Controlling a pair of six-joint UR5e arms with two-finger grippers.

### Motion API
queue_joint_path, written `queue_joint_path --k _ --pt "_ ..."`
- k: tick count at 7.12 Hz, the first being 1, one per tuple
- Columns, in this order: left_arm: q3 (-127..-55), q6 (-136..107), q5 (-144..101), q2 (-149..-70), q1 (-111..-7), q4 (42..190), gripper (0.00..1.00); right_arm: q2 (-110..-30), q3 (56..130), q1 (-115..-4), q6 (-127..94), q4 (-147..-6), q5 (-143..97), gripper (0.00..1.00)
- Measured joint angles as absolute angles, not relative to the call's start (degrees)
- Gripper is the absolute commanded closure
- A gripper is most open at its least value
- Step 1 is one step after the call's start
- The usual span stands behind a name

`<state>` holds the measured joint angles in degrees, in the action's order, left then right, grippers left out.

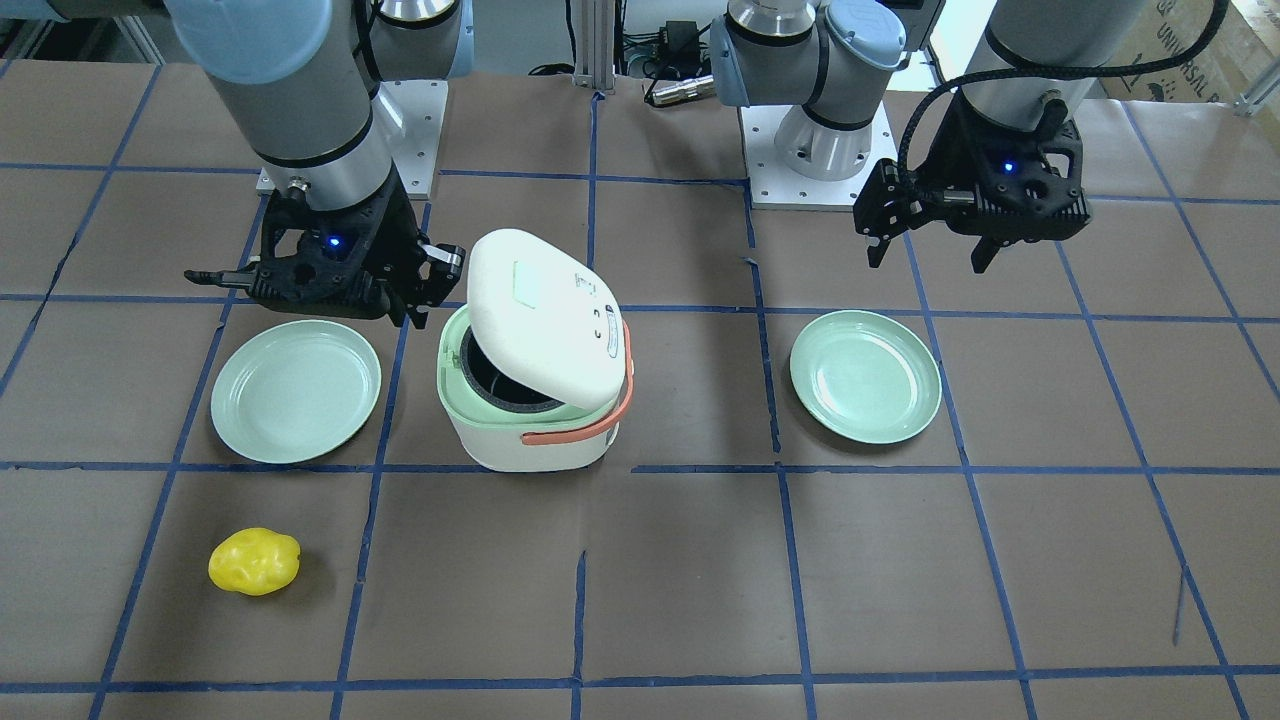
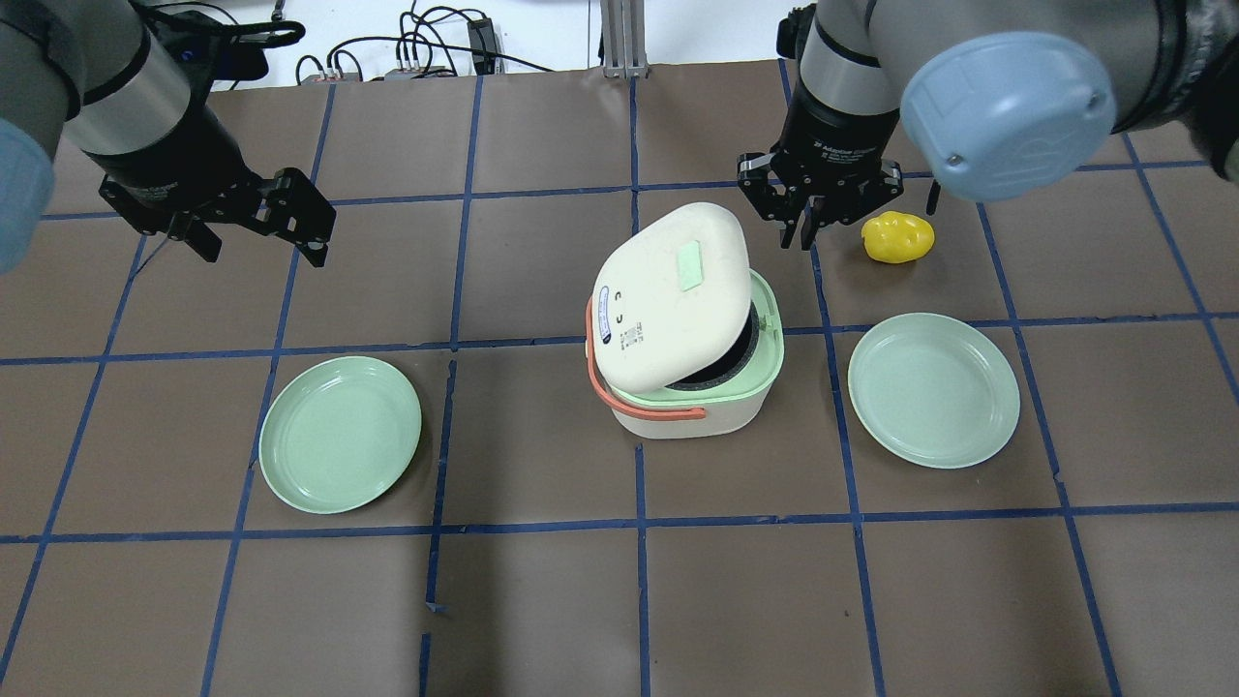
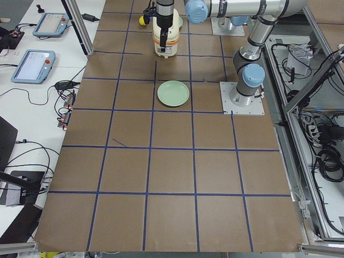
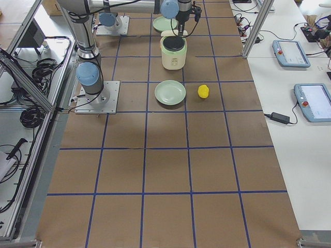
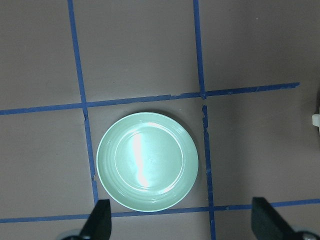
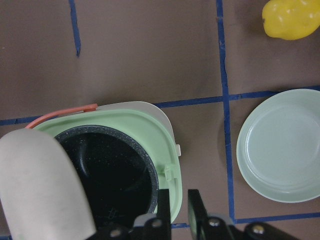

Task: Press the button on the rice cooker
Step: 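Lift the right gripper away as the cooker lid springs open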

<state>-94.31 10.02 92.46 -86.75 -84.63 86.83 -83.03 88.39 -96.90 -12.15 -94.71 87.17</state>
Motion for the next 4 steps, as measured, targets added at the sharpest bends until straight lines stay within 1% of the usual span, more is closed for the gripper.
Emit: queue_joint_path --k 2,3,4 --pt "-94.3 10.0 92.5 -86.7 -84.6 86.8 0.0 -84.6 88.1 -93.0 -7.6 -92.8 87.1 0.43" --pt "-94.3 10.0 92.5 -86.7 -84.6 86.8 0.0 -85.5 88.1 -91.2 -5.1 -92.1 87.1 0.42" --pt "-94.3 10.0 92.5 -86.7 -84.6 86.8 0.0 -86.3 88.1 -90.0 -2.8 -91.7 87.6 0.25"
